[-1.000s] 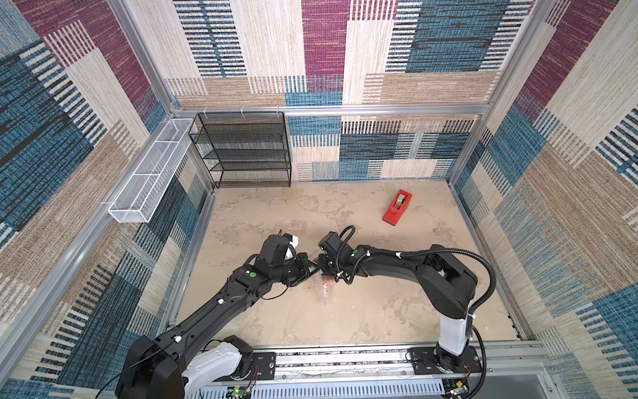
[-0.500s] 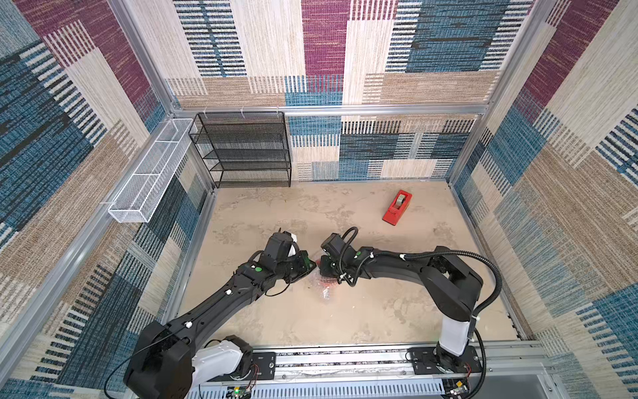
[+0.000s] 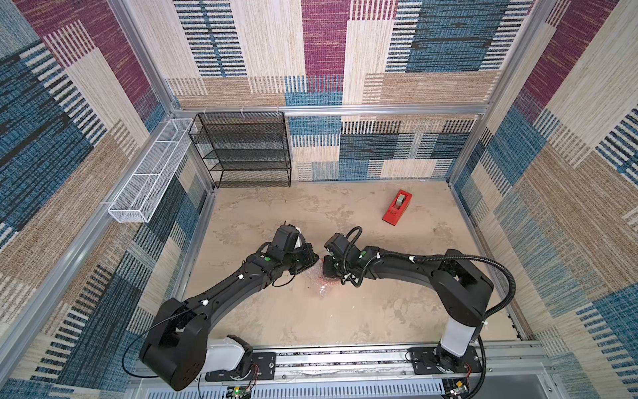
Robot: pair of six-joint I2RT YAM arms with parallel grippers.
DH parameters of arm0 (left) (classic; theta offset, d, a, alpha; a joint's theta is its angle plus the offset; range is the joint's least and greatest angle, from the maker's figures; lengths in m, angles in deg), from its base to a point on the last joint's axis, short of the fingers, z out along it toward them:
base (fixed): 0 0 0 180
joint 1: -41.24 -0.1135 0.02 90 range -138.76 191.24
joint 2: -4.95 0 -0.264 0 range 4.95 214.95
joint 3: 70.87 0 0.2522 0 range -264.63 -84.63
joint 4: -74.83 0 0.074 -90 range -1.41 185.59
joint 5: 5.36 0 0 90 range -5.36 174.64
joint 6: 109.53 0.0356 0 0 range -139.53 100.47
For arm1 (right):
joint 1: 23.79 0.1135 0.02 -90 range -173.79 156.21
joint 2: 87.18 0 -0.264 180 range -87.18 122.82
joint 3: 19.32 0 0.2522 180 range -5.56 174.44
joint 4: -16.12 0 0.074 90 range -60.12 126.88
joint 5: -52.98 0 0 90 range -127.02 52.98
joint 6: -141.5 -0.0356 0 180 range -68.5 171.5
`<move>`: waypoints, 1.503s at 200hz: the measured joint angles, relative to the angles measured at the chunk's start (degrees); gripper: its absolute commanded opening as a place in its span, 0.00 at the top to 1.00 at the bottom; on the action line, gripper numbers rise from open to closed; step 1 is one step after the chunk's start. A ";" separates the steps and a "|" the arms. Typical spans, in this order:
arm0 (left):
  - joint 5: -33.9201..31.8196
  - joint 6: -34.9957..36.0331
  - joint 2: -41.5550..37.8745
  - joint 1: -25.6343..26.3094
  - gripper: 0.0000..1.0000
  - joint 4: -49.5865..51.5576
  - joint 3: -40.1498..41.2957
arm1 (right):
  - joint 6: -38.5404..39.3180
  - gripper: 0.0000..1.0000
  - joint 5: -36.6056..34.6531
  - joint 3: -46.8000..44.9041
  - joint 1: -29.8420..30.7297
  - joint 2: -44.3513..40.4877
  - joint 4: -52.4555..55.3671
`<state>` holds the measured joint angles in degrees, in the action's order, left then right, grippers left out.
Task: Wrap bowls in bubble wrap
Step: Wrap the bowl in bubble wrap.
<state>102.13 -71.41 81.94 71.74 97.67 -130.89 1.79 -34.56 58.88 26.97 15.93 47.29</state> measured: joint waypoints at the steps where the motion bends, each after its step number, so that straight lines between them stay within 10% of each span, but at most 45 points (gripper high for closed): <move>1: 0.07 0.00 0.13 0.02 1.00 -0.04 -0.02 | 0.00 0.62 0.00 -0.02 0.00 -0.02 0.00; 300: -0.70 1.11 11.21 5.14 1.00 -5.81 -3.74 | -1.42 0.44 -3.10 -3.45 -0.92 -9.68 5.46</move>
<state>101.43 -70.29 93.15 76.88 91.86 -134.63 0.37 -37.66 55.43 26.05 6.25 52.76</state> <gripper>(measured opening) 0.056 0.563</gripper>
